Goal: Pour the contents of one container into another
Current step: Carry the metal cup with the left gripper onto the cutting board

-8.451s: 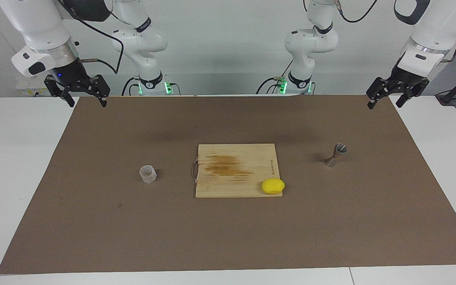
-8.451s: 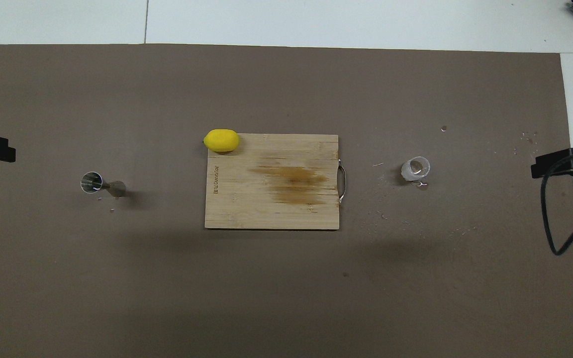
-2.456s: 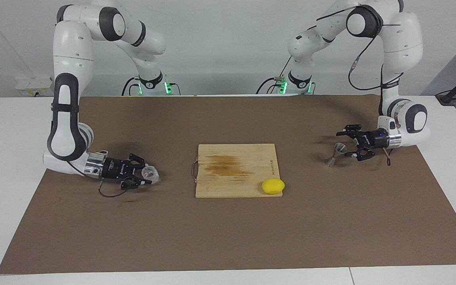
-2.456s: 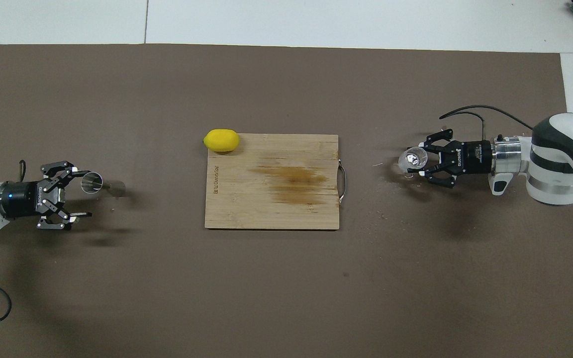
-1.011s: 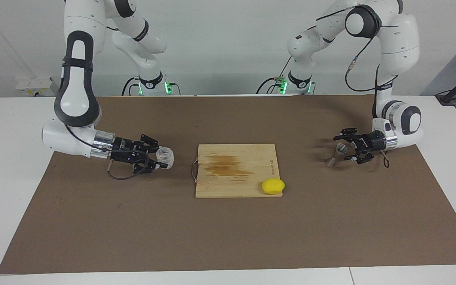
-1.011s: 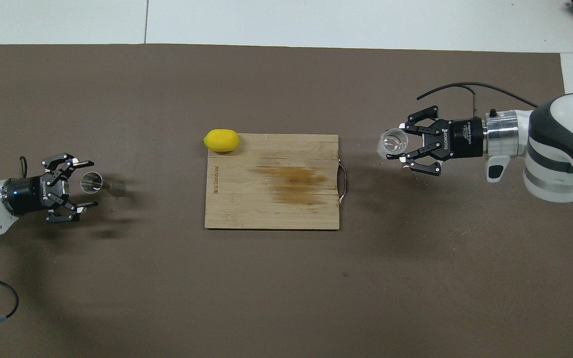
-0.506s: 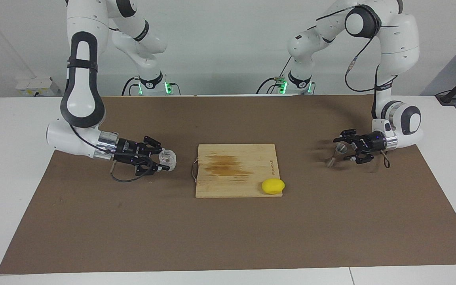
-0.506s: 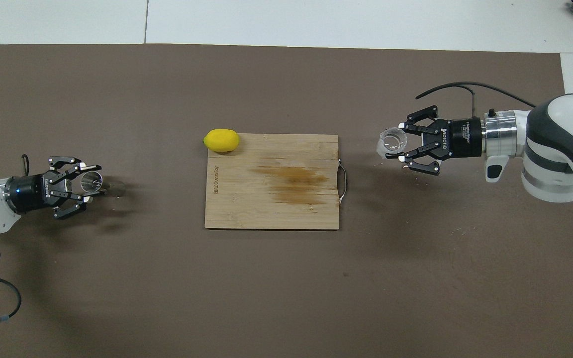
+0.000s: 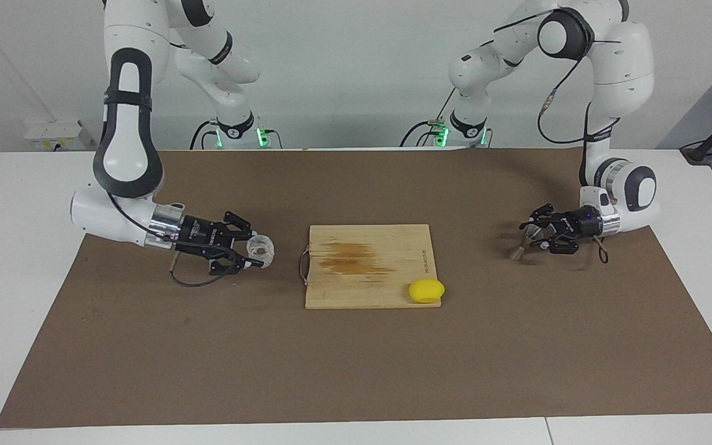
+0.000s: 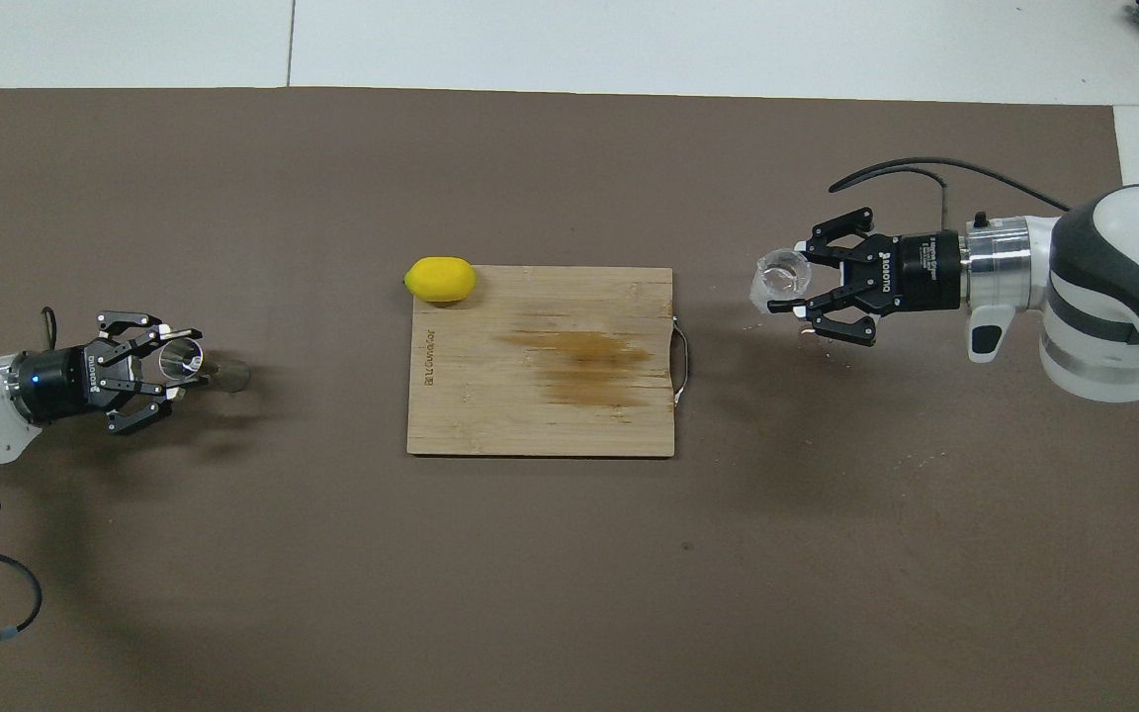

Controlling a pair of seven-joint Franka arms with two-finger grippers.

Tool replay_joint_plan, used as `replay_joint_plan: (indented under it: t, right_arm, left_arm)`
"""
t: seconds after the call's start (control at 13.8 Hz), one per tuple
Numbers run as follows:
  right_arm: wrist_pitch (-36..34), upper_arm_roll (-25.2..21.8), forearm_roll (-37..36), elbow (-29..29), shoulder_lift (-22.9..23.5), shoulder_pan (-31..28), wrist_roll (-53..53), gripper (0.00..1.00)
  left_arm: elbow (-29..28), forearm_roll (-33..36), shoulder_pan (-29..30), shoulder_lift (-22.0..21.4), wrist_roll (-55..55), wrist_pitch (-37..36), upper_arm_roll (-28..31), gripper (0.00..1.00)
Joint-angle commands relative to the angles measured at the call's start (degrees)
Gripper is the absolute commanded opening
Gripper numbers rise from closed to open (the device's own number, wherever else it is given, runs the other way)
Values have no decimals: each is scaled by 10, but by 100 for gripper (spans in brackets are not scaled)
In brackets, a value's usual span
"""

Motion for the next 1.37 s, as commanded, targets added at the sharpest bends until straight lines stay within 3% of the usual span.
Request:
replay_joint_plan:
  t: [0.0,0.58,1.08,1.3]
  right_arm:
    - [7,2,15,0,-10,-1,-12,0]
    - [8,3,15,17,-21,8,-15,0]
    - [15,4,16,16,-45,20,-4,0]
    - [25,4,16,16,-49,32,3,0]
  left_arm:
    - [-10,-14,-12,-7,13,11,4,28]
    - [-7,-35,-56,-20,10,-10,-2,28]
    - [-41,-109,-171,-56,10,-1,0,28]
    - [-71,-148,-219,-79,10,45,0,28]
